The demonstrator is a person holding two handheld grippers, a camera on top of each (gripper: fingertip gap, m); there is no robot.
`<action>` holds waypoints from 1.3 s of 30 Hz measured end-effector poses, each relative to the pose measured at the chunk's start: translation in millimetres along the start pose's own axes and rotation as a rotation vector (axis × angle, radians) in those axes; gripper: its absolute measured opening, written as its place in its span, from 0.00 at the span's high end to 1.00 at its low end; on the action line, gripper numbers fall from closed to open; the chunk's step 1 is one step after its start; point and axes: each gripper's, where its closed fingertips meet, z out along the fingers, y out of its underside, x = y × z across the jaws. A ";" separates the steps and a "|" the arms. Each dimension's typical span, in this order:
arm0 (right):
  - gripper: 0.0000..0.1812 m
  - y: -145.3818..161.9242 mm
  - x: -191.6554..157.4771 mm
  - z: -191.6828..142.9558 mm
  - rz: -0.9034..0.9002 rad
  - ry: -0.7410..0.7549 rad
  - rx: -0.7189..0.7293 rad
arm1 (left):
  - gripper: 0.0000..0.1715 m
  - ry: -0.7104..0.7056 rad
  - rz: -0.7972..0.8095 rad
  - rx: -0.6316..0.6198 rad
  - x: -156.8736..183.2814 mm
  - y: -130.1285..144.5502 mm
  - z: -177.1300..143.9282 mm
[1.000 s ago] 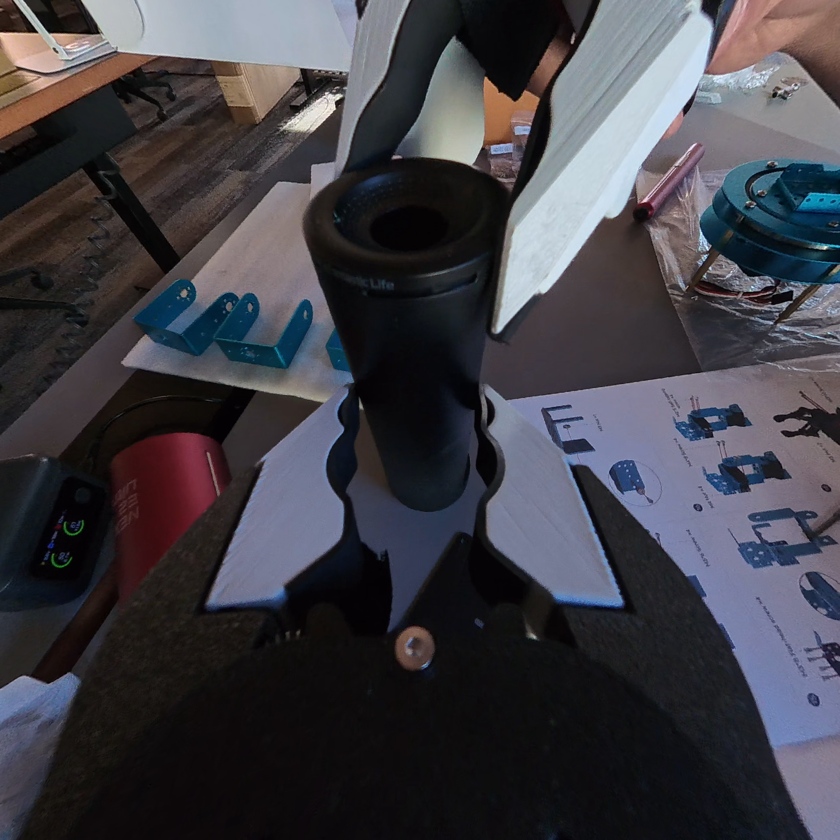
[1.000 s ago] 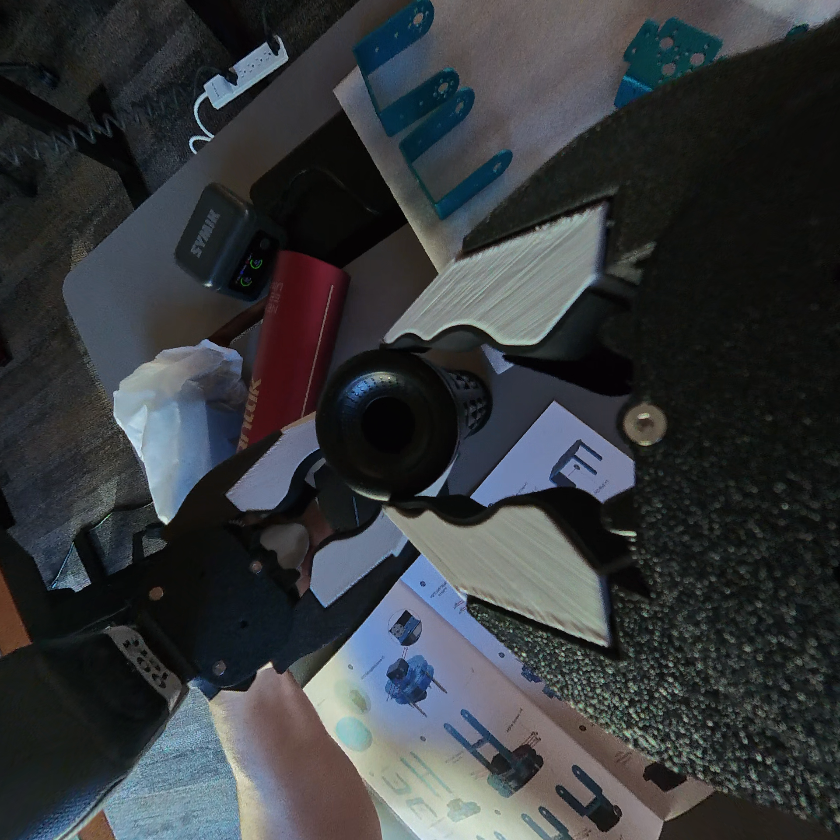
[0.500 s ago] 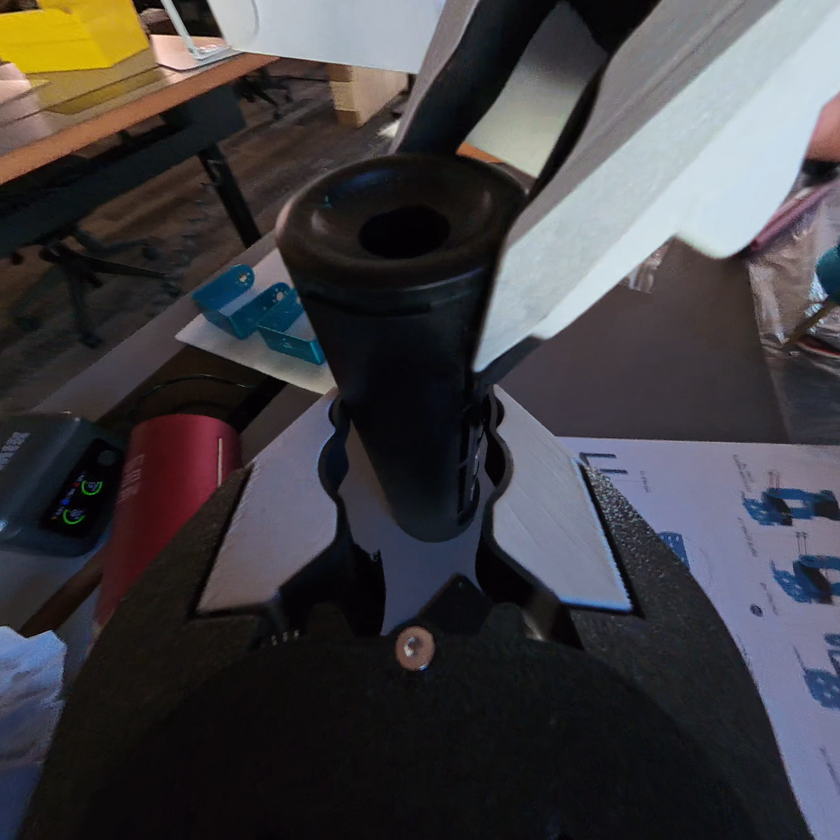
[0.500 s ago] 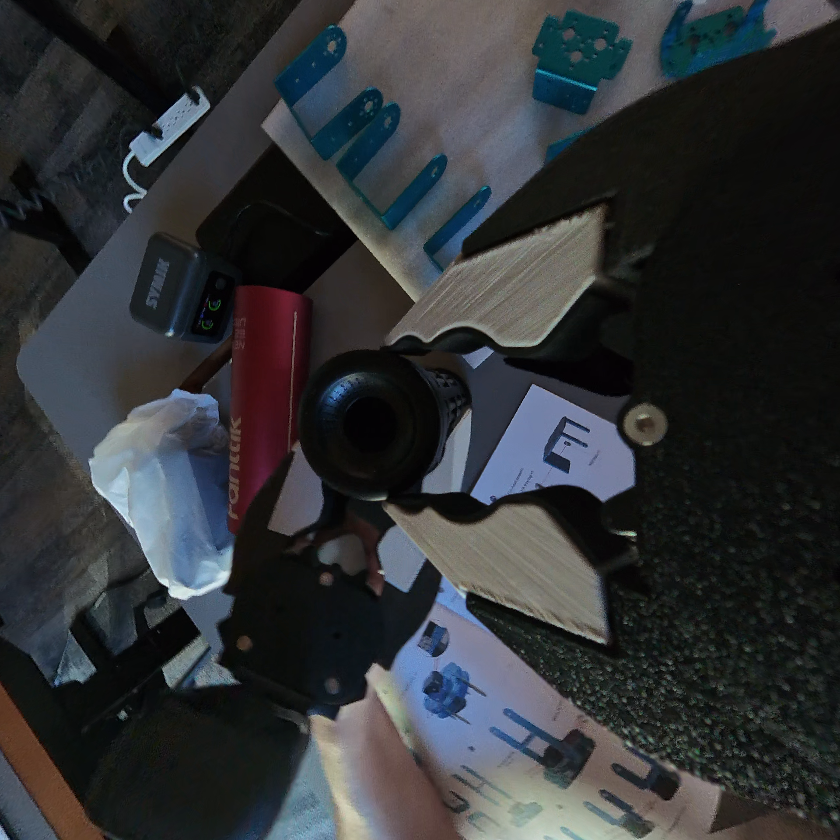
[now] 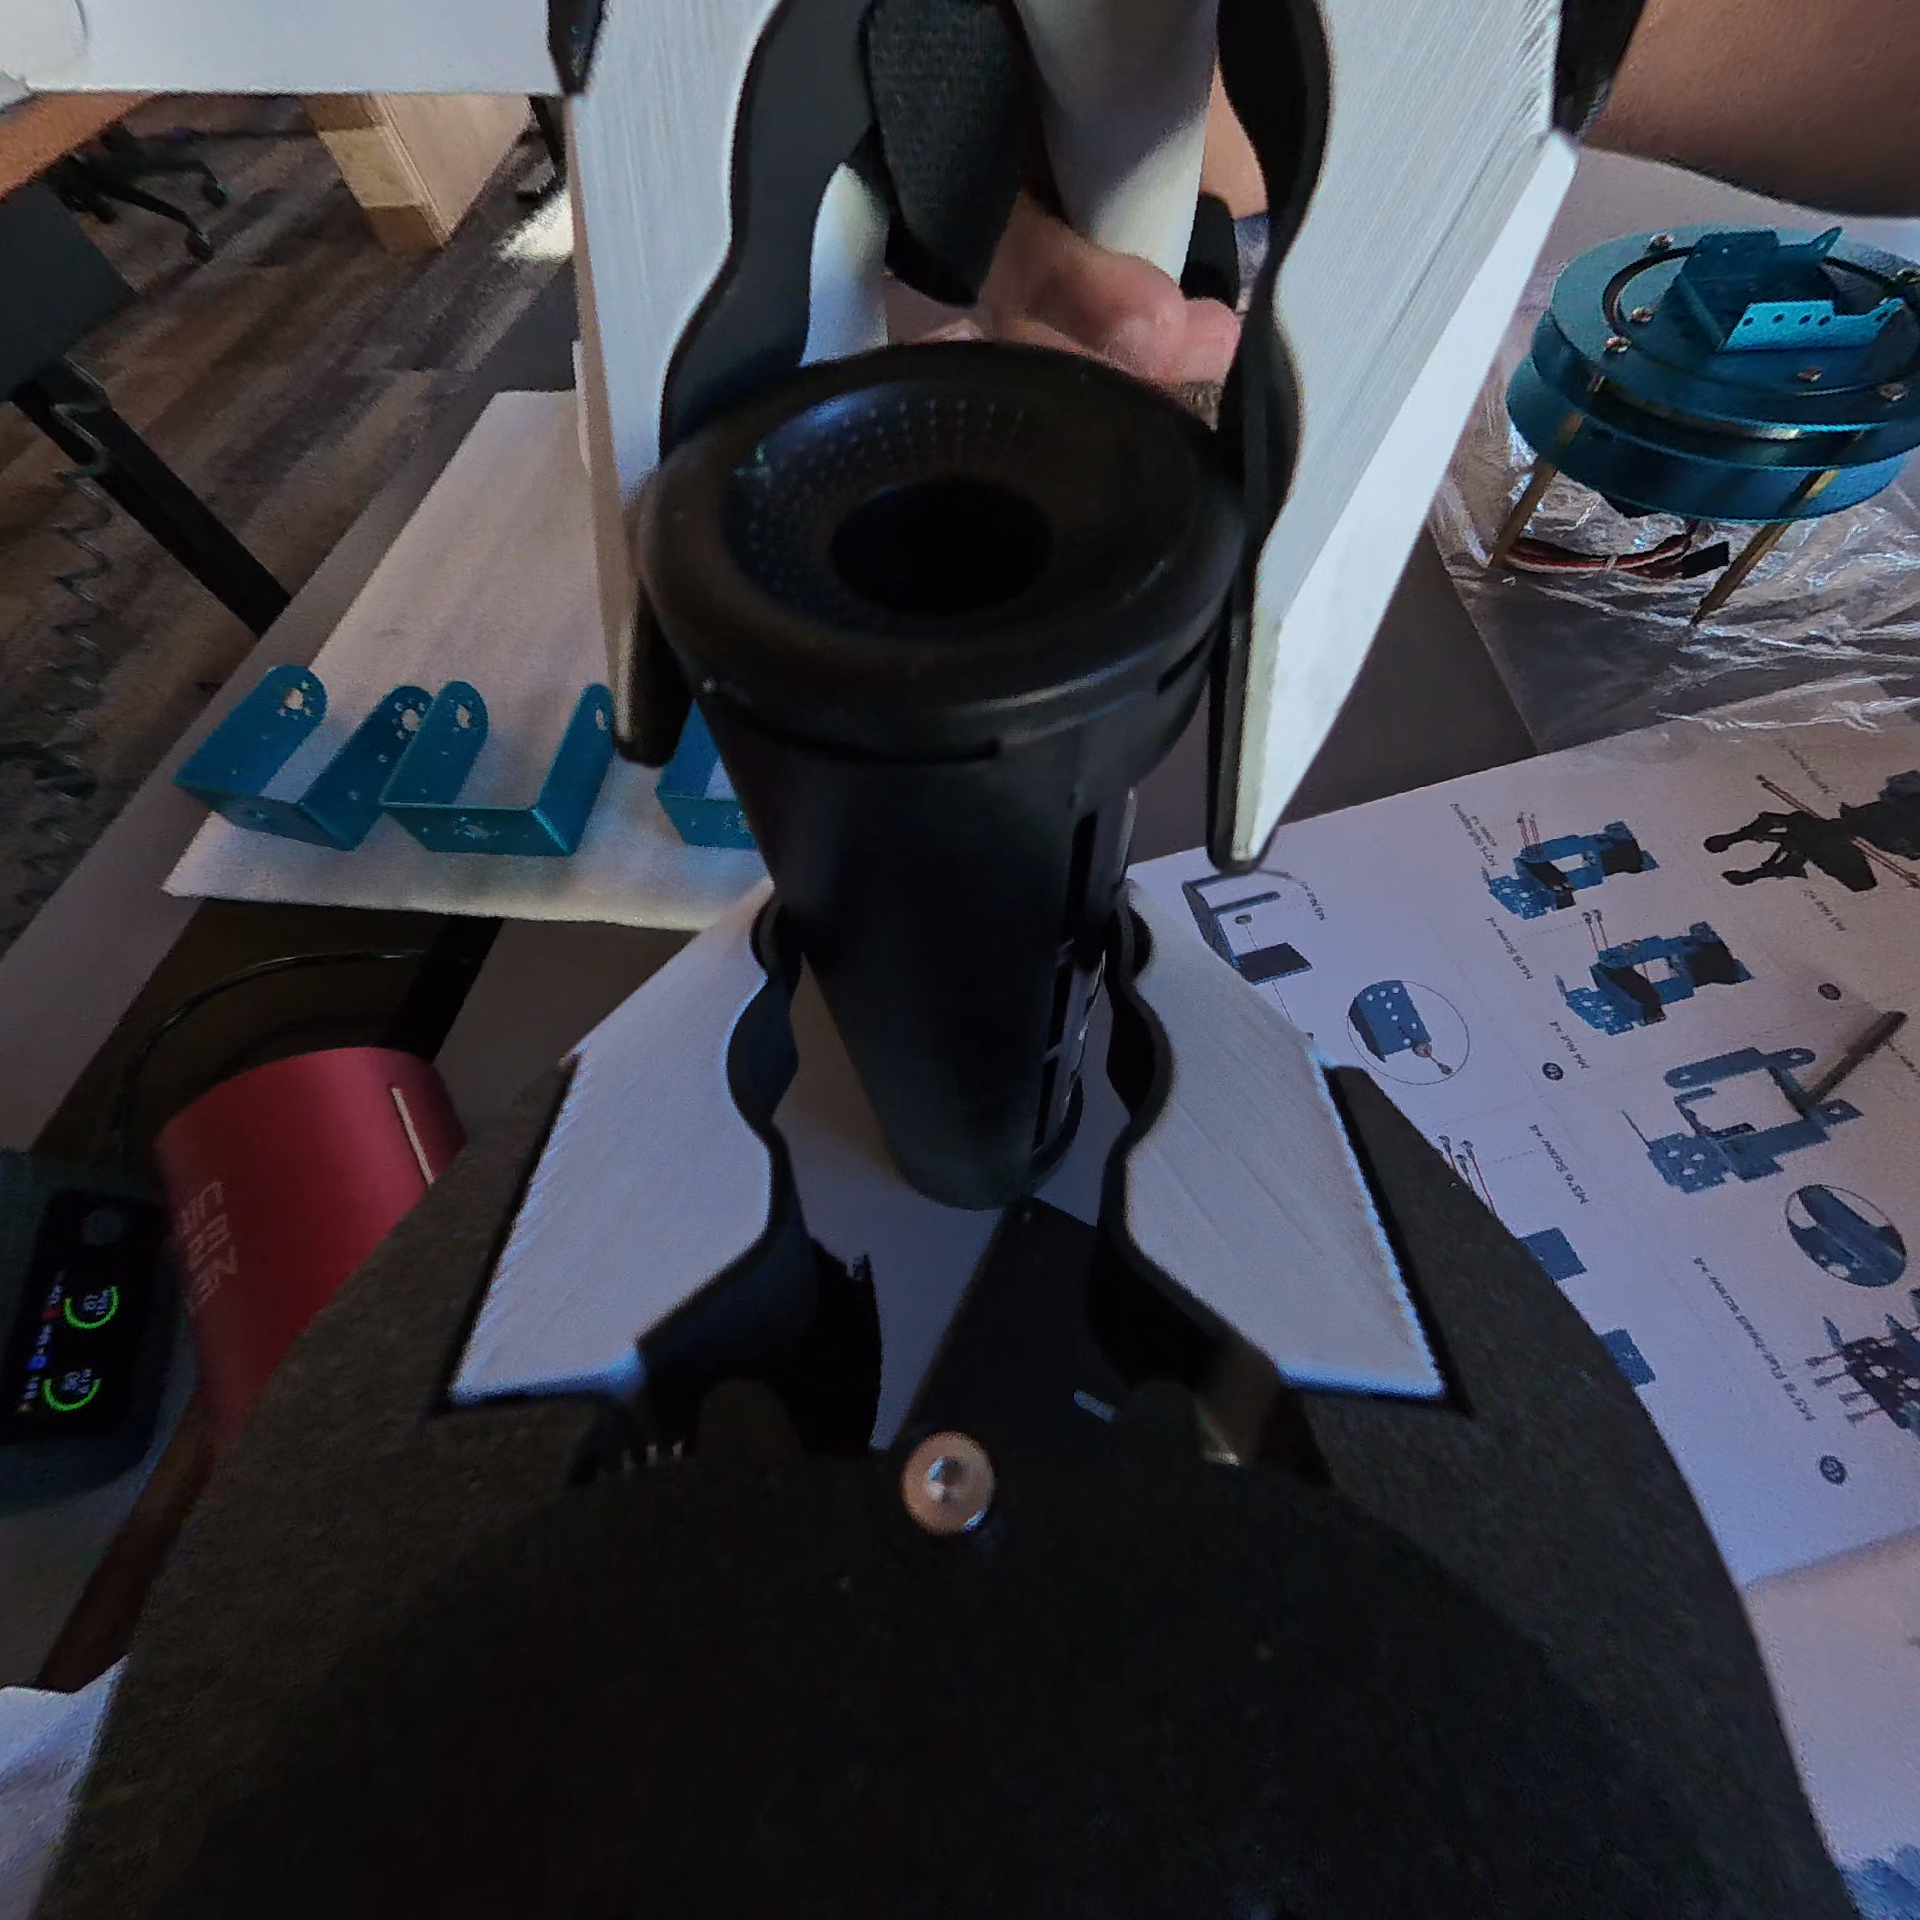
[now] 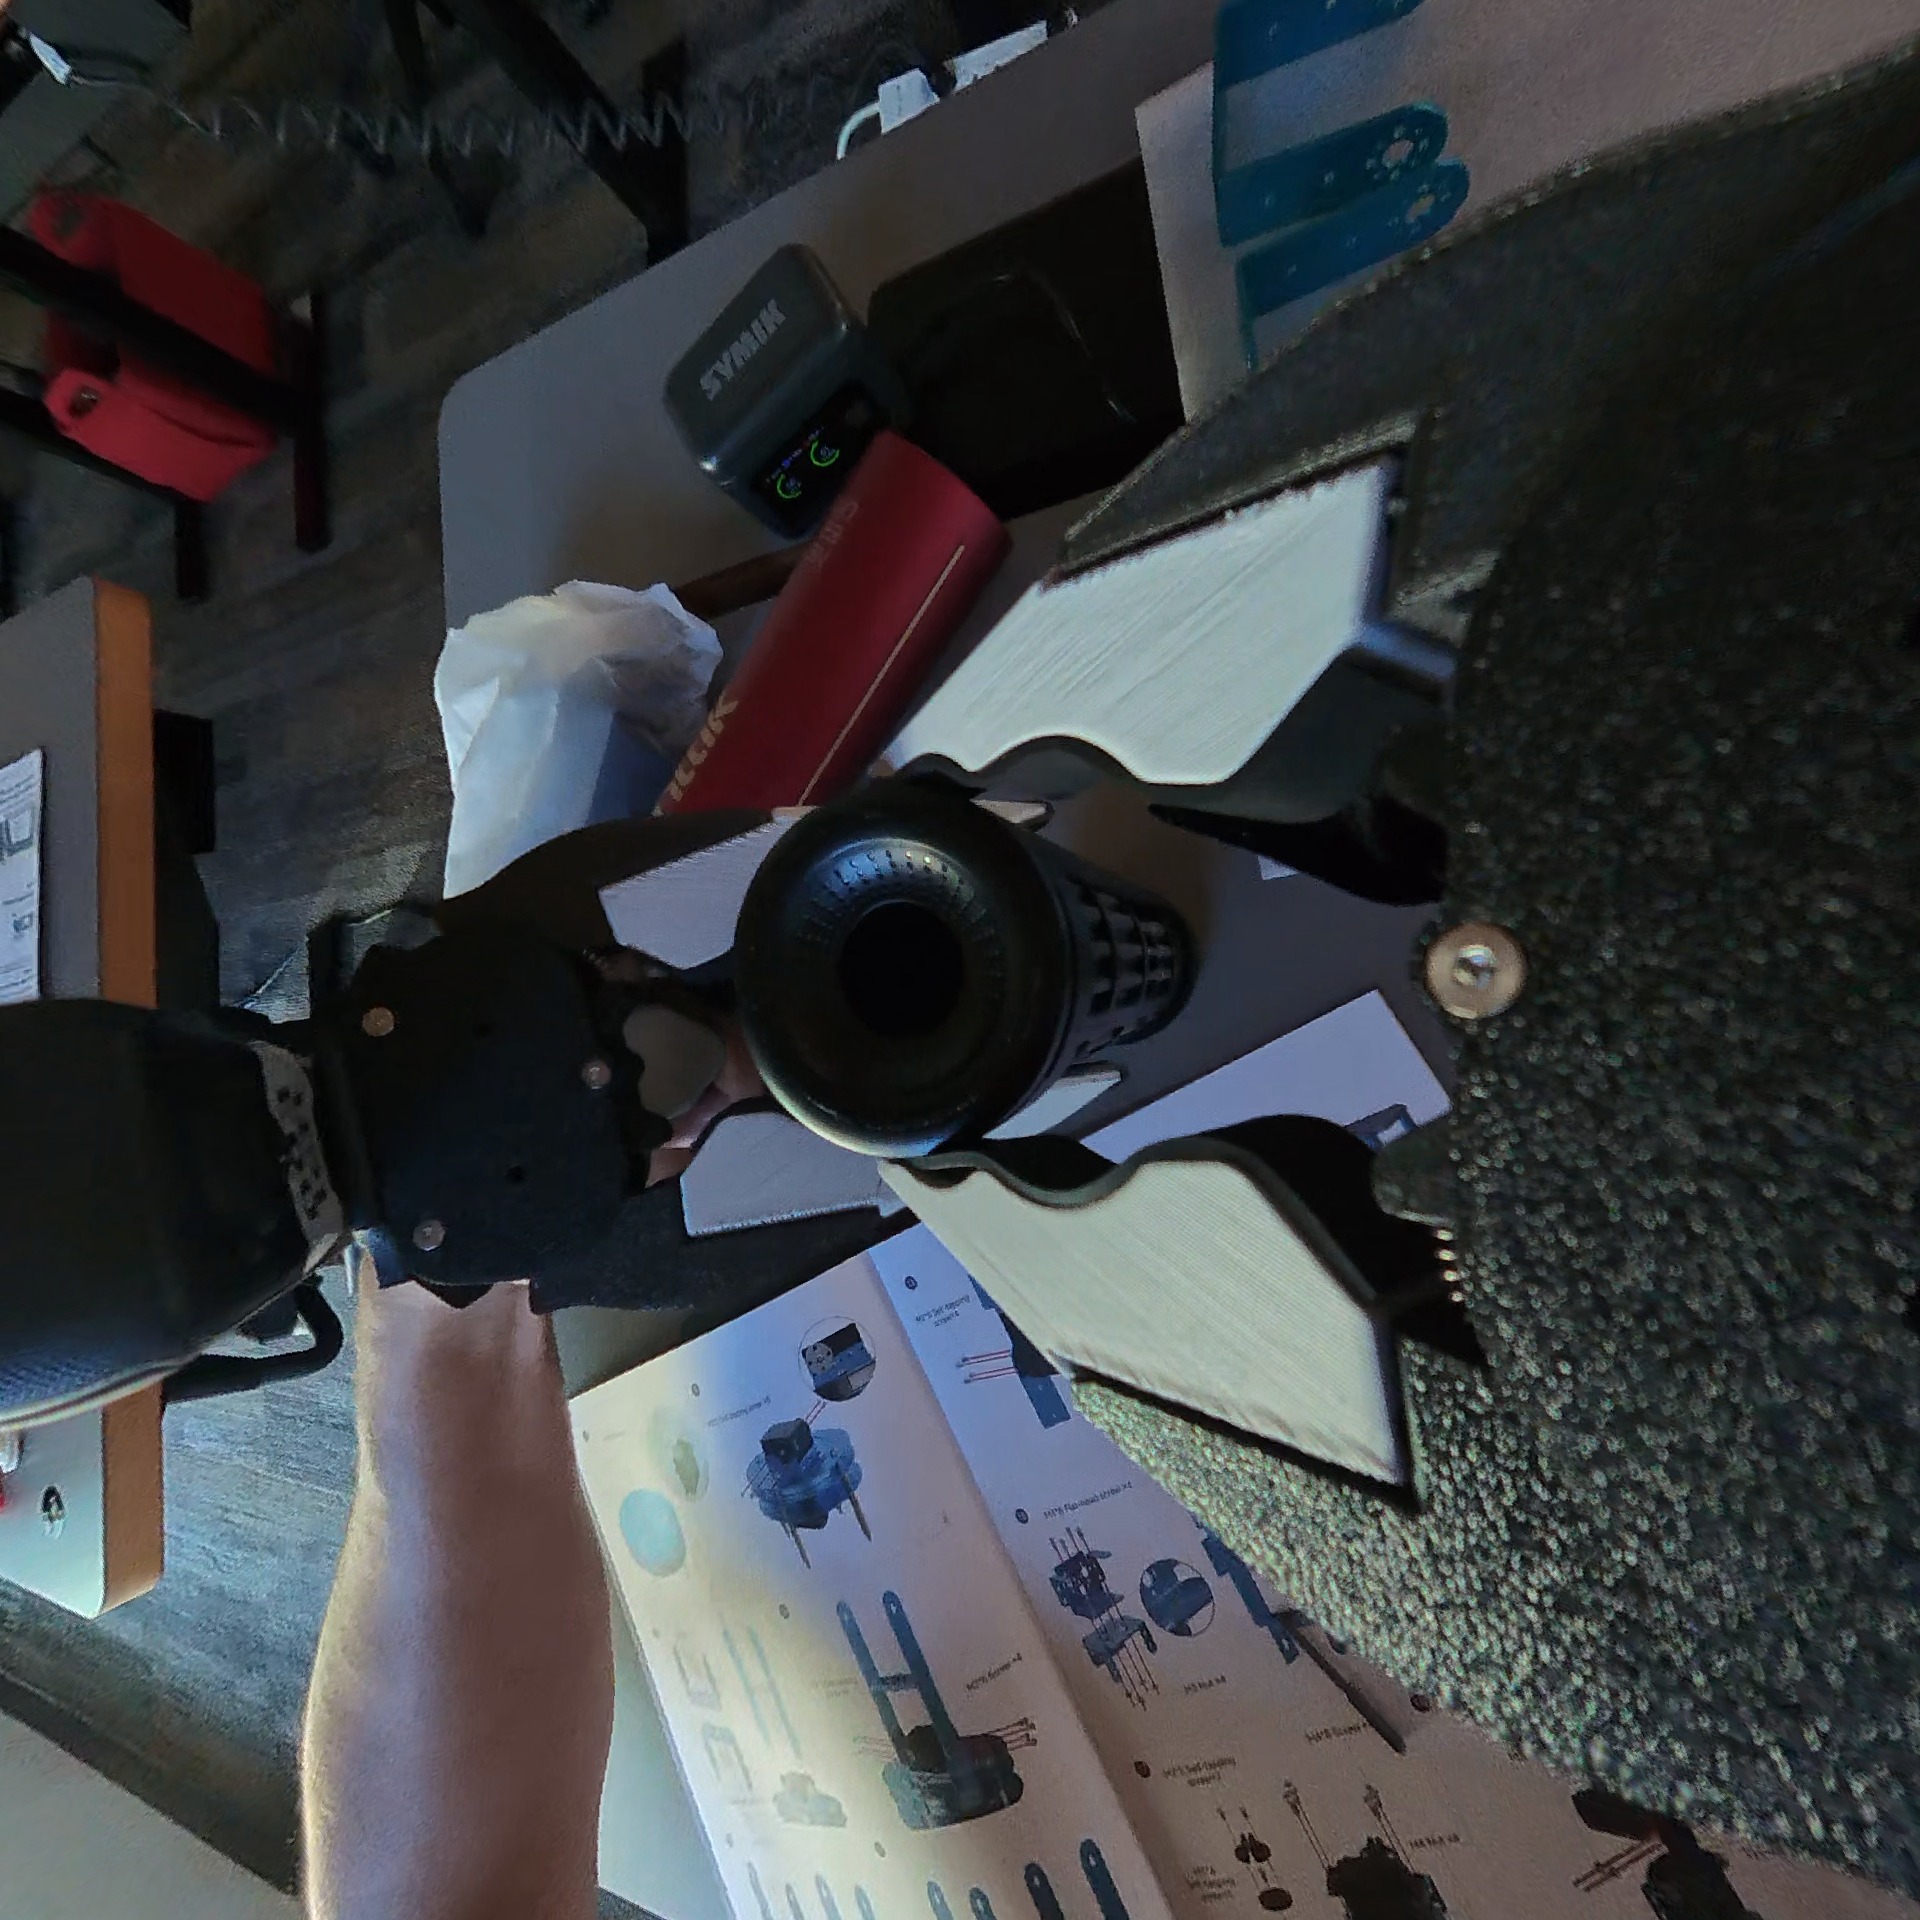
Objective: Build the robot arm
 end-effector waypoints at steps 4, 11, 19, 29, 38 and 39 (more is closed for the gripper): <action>0.64 1.2 -10.2 -2.3 -0.019 -0.031 -0.009 | 0.67 0.046 0.006 0.052 8.2 -0.1 -3.7; 0.64 3.7 -6.3 -1.8 -0.015 -0.123 -0.072 | 0.71 0.181 -0.083 0.105 9.9 7.5 -12.5; 0.64 3.7 7.4 1.8 0.150 0.121 -0.129 | 0.56 -0.114 -0.125 0.181 -10.8 -3.6 -12.5; 0.64 4.6 -5.5 1.8 0.075 0.041 -0.162 | 0.69 0.000 -0.033 0.149 7.3 -3.0 -13.3; 0.64 2.1 4.8 2.9 0.187 0.115 -0.130 | 0.61 -0.099 -0.032 0.123 0.5 -6.3 -10.4; 0.64 2.0 4.3 3.1 0.185 0.121 -0.132 | 0.64 -0.132 -0.015 0.113 -1.7 -8.4 -8.3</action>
